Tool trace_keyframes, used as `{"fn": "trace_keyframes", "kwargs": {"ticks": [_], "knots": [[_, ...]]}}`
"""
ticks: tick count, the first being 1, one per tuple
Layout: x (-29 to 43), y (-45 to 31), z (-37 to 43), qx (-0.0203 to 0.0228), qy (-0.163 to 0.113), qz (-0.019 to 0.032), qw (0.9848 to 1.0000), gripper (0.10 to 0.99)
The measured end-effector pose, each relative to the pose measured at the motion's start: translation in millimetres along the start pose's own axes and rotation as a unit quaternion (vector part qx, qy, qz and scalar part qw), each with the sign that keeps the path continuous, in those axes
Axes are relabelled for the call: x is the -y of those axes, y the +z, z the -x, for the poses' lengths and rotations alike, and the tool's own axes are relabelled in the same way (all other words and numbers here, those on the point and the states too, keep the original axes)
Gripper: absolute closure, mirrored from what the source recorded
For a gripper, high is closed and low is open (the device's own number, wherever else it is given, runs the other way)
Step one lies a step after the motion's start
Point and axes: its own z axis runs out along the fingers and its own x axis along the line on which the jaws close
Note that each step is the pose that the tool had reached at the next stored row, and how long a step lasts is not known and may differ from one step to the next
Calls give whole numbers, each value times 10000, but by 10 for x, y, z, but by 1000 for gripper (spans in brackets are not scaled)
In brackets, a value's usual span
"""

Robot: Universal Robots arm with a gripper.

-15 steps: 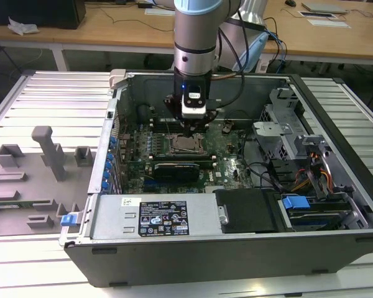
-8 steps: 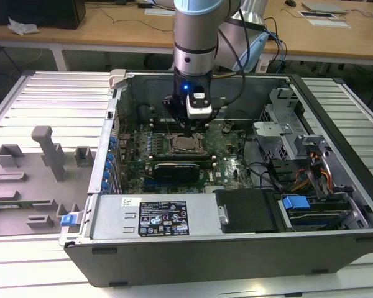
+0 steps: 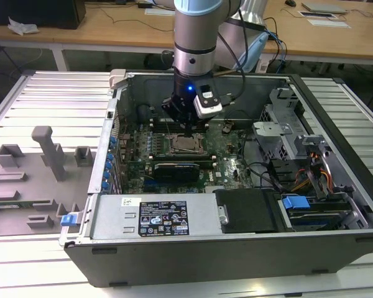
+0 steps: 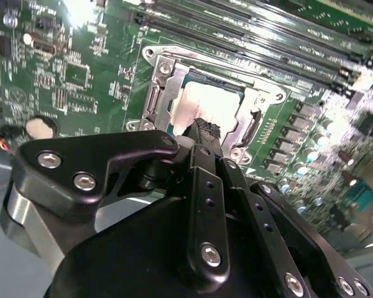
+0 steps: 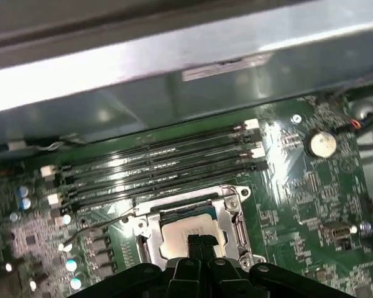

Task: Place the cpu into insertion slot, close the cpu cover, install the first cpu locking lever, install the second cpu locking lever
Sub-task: 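Close the cpu cover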

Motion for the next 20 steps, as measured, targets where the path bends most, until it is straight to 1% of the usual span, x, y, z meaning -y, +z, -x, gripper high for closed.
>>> {"fn": "trace_keyframes", "kwargs": {"ticks": [2, 4, 5, 6, 7, 9, 12, 14, 16, 18, 20], "knots": [[0, 1, 0, -2, -174, 3, 9998, 980], [0, 1, 0, -4, -392, 7, 9992, 980], [0, 2, 0, -6, -605, 11, 9982, 980], [0, 3, 0, -8, -719, 13, 9974, 980], [0, 3, 0, -9, -811, 15, 9967, 980], [0, 5, 0, -11, -1015, 19, 9948, 980], [2, 9, -1, -14, -1300, 17, 9915, 980], [18, 13, 1, -15, -1423, 20, 9898, 980], [39, 14, 4, -15, -1486, 21, 9889, 980], [66, 14, 7, -16, -1530, 21, 9882, 980], [88, 14, 8, -16, -1539, 10, 9881, 980]]}}
